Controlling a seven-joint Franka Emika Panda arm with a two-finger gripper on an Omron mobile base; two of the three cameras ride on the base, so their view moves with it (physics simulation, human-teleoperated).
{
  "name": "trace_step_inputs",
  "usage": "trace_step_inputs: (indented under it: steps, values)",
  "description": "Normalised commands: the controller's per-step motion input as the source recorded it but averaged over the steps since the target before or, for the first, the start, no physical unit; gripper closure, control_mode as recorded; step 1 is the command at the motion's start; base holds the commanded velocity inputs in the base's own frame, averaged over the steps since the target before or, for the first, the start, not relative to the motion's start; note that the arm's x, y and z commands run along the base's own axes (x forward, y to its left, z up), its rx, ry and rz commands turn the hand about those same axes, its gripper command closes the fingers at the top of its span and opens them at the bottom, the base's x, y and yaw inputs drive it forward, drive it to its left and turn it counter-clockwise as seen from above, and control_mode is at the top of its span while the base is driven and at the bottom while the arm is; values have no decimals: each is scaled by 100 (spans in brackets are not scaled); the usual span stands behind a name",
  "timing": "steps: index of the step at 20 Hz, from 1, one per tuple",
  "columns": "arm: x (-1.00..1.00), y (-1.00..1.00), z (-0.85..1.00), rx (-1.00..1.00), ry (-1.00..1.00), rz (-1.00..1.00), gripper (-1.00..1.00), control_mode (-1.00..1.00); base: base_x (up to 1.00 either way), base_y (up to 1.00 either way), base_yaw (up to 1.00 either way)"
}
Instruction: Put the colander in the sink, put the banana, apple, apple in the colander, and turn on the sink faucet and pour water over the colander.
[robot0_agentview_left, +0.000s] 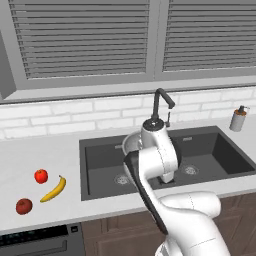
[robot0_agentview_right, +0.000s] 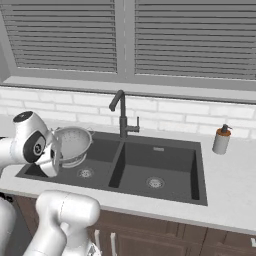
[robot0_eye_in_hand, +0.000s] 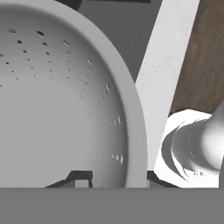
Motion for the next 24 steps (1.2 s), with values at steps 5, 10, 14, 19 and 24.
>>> trace_step_inputs:
  steps: [5,10,14,19,24]
  values:
    - [51,14,-2,4,12,2,100,-100,0,0,0]
    - [59,0,-22,6,10,0,100,-100,0,0,0]
    - [66,1,-37,5,12,0,100,-100,0,0,0]
    - [56,0,-43,3,7,-3,100,-100,0,0,0]
    - [45,17,-50,0,2,-18,100,-100,0,0,0]
